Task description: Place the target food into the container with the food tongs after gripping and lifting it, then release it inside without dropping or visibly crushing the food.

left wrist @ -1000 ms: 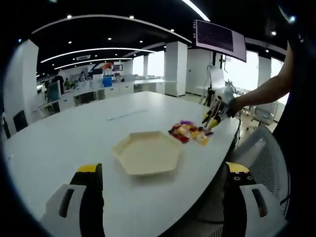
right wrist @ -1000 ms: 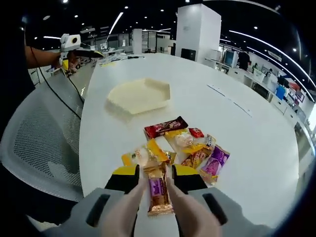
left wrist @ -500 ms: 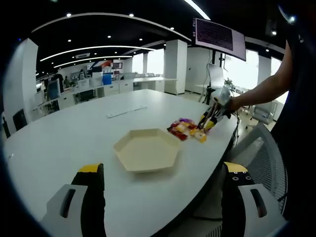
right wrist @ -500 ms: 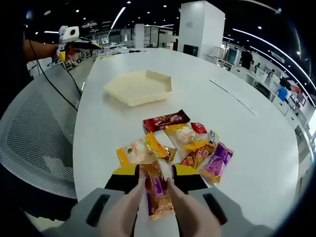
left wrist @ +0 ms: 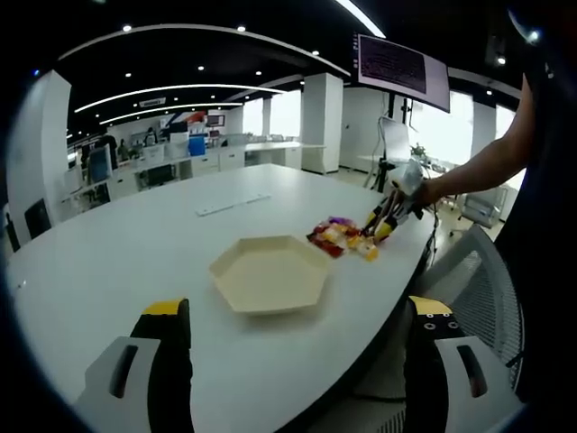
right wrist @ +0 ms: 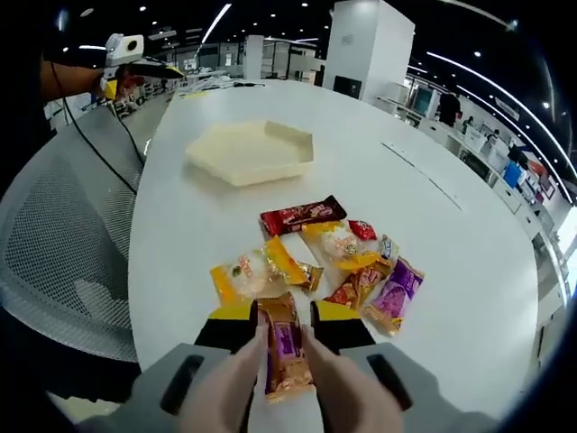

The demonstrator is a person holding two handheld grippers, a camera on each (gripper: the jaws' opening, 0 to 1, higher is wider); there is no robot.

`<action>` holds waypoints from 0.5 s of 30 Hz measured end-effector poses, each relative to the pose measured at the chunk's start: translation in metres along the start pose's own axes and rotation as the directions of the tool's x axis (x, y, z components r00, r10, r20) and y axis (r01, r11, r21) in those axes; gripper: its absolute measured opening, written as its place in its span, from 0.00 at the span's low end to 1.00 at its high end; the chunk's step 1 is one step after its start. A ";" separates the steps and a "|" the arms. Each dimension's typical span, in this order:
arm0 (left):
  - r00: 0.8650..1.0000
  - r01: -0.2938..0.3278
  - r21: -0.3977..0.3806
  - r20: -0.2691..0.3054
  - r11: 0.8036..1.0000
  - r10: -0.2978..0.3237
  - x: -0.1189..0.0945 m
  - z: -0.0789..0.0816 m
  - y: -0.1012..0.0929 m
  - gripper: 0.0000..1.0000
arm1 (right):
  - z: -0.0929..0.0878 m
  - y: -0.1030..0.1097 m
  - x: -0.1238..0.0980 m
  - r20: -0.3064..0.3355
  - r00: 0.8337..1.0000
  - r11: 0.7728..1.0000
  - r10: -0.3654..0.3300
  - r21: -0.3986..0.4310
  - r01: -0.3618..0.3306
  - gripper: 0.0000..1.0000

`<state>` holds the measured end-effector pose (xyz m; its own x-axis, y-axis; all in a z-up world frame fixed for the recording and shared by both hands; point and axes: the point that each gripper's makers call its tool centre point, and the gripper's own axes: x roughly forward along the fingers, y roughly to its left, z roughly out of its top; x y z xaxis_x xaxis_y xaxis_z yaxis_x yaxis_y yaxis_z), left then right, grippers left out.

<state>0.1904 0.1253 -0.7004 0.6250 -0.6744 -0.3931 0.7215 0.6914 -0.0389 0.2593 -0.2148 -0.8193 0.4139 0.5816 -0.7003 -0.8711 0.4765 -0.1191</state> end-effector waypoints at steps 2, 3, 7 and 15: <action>1.000 -0.001 0.000 0.001 1.000 0.001 -0.001 0.001 0.001 0.95 | 0.000 -0.002 0.000 0.000 1.000 1.000 -0.009 0.012 0.009 0.21; 1.000 -0.002 -0.001 0.002 1.000 0.002 -0.001 0.001 0.001 0.95 | -0.001 -0.003 -0.001 -0.001 1.000 1.000 -0.015 0.017 0.015 0.21; 1.000 -0.002 0.000 0.004 1.000 0.002 -0.001 0.002 0.001 0.95 | 0.003 -0.005 -0.004 0.009 1.000 0.999 -0.019 0.047 0.018 0.21; 1.000 -0.004 -0.003 0.010 1.000 0.004 -0.001 0.002 0.002 0.95 | 0.014 -0.013 -0.011 -0.001 1.000 0.997 -0.024 0.072 0.024 0.21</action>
<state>0.1920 0.1264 -0.6982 0.6305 -0.6744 -0.3842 0.7184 0.6944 -0.0399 0.2698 -0.2181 -0.8002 0.4341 0.5695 -0.6980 -0.8398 0.5362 -0.0849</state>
